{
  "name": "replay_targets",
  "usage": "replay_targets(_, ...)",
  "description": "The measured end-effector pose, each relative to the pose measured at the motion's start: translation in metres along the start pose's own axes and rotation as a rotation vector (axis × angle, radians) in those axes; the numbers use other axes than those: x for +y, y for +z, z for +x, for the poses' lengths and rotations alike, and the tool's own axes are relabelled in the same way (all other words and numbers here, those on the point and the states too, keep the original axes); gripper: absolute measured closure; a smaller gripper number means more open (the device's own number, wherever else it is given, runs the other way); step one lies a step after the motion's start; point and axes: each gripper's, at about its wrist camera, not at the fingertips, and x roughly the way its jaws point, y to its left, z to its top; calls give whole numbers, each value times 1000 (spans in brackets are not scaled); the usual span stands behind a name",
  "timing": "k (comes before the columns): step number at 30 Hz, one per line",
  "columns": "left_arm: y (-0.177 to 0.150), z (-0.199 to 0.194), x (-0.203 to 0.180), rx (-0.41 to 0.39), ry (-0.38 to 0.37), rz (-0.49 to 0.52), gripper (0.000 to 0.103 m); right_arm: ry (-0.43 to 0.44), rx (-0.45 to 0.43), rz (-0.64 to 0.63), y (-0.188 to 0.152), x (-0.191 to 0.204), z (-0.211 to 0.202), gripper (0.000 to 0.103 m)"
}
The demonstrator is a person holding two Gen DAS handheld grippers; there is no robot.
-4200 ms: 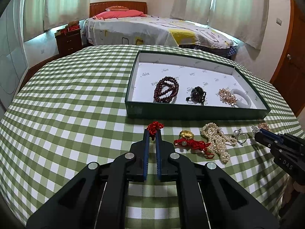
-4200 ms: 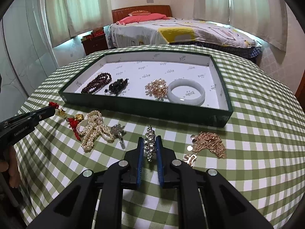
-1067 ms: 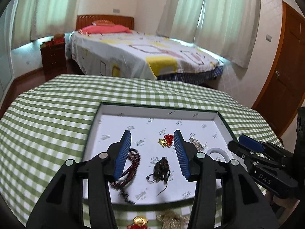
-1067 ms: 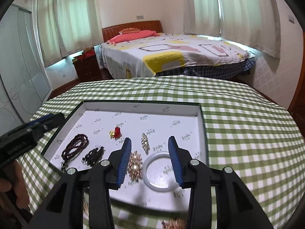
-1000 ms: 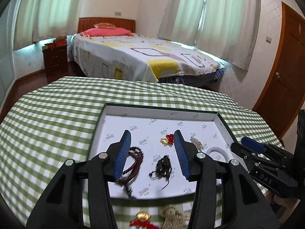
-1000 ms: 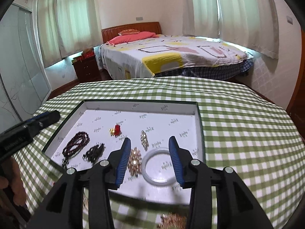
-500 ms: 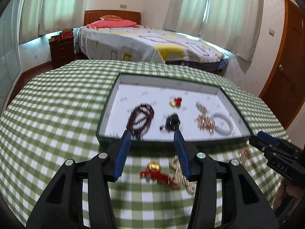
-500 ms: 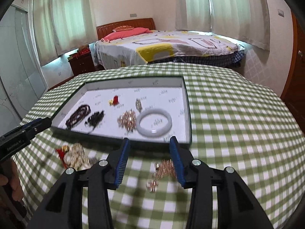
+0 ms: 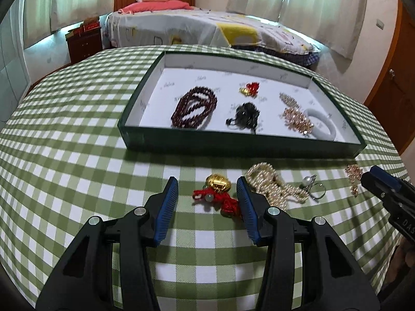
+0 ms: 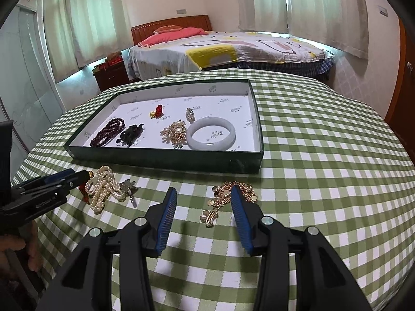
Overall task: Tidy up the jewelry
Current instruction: 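Move both tools back over the remaining jewelry beside the tray, then grasp the red knotted tassel with the left tool while the right tool grasps a small gold charm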
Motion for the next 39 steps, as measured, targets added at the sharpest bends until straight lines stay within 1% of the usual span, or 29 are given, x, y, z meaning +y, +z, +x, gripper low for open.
replay_targets(8, -6, -4, 1, 9, -17, 11, 58, 2, 7, 5, -3, 0, 2, 60)
replay_targets(12, -9, -5, -4, 11, -26, 35, 60, 2, 9, 6, -3, 0, 3, 60)
replay_targets(13, -9, -5, -6, 8, -22, 41, 63, 2, 9, 6, -3, 0, 2, 60)
replay_targets(14, -9, -5, -6, 7, -23, 45, 69, 1, 8, 5, -3, 0, 2, 60)
replay_targets(15, -9, -5, -6, 7, -24, 45, 71, 1, 7, 5, -3, 0, 2, 60)
replay_targets(16, -8, -5, -5, 8, -26, 42, 78, 1, 7, 5, -3, 0, 1, 60)
replay_targets(20, -8, -5, 0, 6, -32, 36, 91, 2, 9, 3, -3, 0, 1, 60)
replay_targets(25, -8, -6, 4, 0, -33, 28, 92, 10, 13, -8, -3, 6, 1, 60)
replay_targets(33, -6, -22, 18, -36, -17, 0, 92, 63, 25, -48, -2, 28, 5, 60)
replay_targets(39, -3, -28, 26, -53, 5, -17, 92, 122, 58, -106, -5, 54, 14, 69)
